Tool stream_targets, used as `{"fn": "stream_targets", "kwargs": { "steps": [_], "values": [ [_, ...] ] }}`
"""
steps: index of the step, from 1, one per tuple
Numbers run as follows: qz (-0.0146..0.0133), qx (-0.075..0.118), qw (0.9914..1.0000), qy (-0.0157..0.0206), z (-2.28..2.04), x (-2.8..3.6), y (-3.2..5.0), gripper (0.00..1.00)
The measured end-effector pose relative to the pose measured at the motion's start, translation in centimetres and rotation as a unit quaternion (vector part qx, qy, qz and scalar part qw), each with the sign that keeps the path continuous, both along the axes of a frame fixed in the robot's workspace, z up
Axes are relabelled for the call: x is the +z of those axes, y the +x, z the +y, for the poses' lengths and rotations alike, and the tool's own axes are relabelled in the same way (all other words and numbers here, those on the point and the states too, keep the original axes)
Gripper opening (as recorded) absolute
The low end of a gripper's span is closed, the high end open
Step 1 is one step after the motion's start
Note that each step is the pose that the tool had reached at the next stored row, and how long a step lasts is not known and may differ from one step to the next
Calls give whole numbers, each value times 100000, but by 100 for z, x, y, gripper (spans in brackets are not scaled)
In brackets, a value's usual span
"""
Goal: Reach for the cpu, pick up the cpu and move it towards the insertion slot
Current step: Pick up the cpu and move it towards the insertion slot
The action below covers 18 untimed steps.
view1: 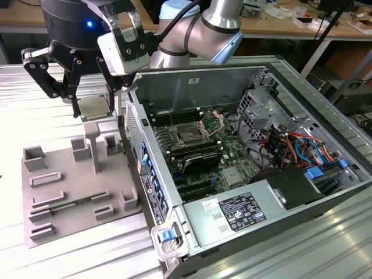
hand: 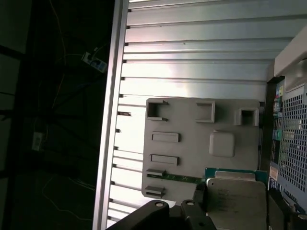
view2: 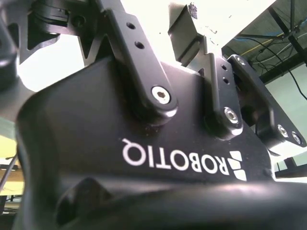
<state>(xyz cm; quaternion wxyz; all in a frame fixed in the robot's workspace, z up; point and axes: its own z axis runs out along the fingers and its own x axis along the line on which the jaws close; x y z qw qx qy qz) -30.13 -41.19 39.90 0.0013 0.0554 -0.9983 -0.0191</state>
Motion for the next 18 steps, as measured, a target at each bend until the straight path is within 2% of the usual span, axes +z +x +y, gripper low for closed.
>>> {"fn": "stream_targets", "kwargs": {
  "steps": [18],
  "values": [
    [1,0,100000,1,0,-1,165,55]
  ]
}}
